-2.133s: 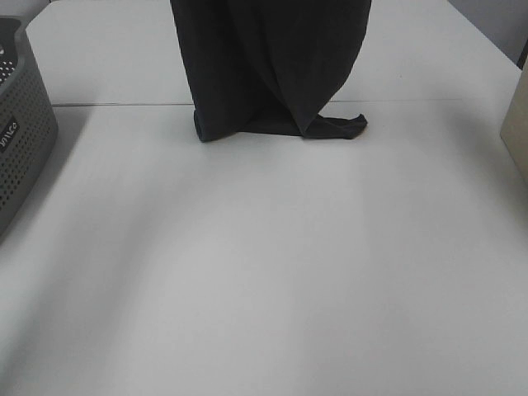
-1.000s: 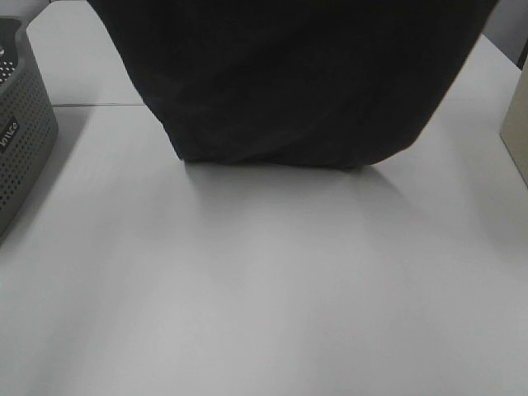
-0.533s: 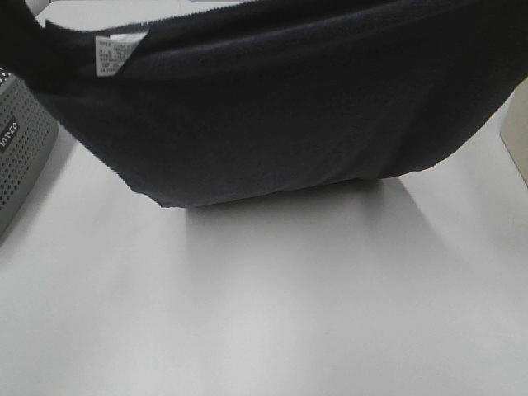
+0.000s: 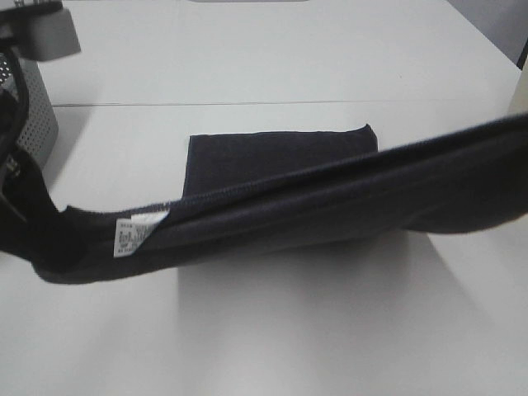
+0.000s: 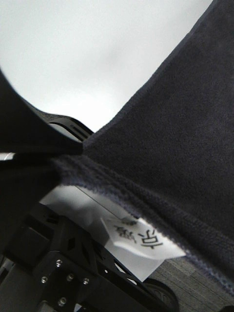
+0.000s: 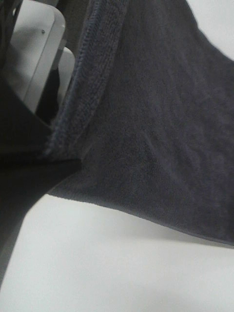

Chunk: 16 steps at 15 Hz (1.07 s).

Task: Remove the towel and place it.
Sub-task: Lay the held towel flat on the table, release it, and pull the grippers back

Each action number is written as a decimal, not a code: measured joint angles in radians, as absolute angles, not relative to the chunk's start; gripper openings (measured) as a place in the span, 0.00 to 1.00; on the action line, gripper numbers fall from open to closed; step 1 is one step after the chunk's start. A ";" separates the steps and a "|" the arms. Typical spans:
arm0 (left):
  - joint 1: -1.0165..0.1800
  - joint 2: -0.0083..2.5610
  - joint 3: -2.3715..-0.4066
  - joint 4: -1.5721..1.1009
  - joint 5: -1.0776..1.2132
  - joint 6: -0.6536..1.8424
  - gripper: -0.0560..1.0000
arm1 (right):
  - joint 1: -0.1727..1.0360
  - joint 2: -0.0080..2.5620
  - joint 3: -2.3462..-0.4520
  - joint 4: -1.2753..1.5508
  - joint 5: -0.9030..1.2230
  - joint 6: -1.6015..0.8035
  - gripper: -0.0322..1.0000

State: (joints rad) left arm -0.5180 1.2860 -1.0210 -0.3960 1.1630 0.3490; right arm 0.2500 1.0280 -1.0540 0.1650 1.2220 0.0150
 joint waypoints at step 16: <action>-0.786 1.642 -0.860 -0.449 1.186 0.323 0.05 | 0.241 1.175 -0.567 0.220 1.214 -0.010 0.04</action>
State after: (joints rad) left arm -0.7860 1.6420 -0.8600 -0.4490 1.1860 0.3230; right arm 0.2410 1.1750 -0.5670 0.2200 1.2140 -0.0100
